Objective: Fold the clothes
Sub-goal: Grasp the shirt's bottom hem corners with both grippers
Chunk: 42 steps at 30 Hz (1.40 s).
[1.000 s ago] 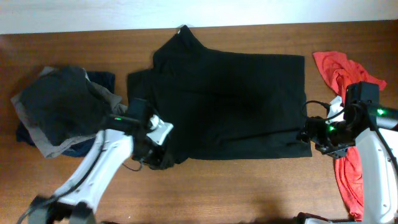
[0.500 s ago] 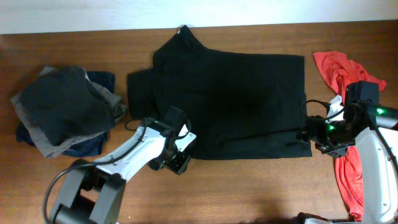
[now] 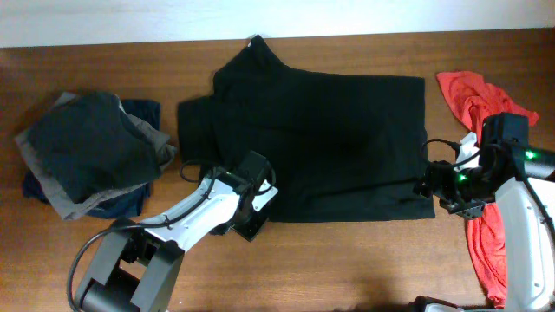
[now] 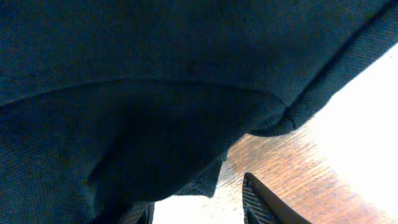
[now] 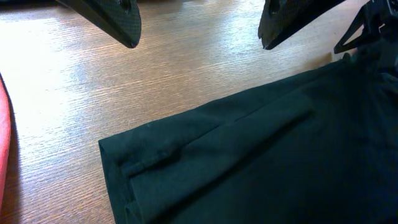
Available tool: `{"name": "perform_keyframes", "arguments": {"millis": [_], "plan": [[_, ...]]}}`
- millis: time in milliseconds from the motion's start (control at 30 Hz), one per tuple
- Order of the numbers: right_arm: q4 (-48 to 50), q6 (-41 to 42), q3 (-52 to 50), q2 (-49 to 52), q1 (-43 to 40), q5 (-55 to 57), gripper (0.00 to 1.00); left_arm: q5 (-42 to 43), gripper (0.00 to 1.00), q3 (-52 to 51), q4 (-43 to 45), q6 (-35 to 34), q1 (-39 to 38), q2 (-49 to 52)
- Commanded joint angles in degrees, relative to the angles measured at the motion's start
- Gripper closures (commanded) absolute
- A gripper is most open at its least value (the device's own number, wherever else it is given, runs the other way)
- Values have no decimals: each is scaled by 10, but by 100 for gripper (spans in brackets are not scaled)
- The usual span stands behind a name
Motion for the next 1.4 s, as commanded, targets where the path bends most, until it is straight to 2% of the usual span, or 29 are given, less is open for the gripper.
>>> {"name": "perform_keyframes", "arguments": {"millis": [0, 100, 233, 300, 333, 433, 567, 767, 1067, 1233, 1367], "plan": [[3, 3, 0, 0, 0, -1, 34, -22, 58, 11, 7, -1, -1, 8], [6, 3, 0, 0, 0, -1, 34, -22, 65, 11, 9, 0, -1, 8], [6, 3, 0, 0, 0, -1, 34, -22, 85, 11, 10, 2, -1, 8], [6, 3, 0, 0, 0, -1, 34, -21, 99, 11, 9, 2, -1, 8], [6, 3, 0, 0, 0, -1, 34, -21, 100, 12, 7, 1, -1, 8], [6, 2, 0, 0, 0, -1, 34, -19, 100, 24, -24, 1, -1, 8], [6, 0, 0, 0, -1, -1, 34, -15, 100, 62, -108, -6, -1, 7], [6, 0, 0, 0, -1, 1, 34, 94, 100, 115, -213, -8, -1, -6], [3, -13, 0, 0, -1, 4, 34, 127, 100, 139, -344, -10, -1, -28], [5, -12, 0, 0, -1, 8, 34, 126, 100, 139, -331, -10, -1, -28], [7, 10, -3, 3, -2, 63, 28, 126, 100, 139, -301, -10, -1, -28]]}}
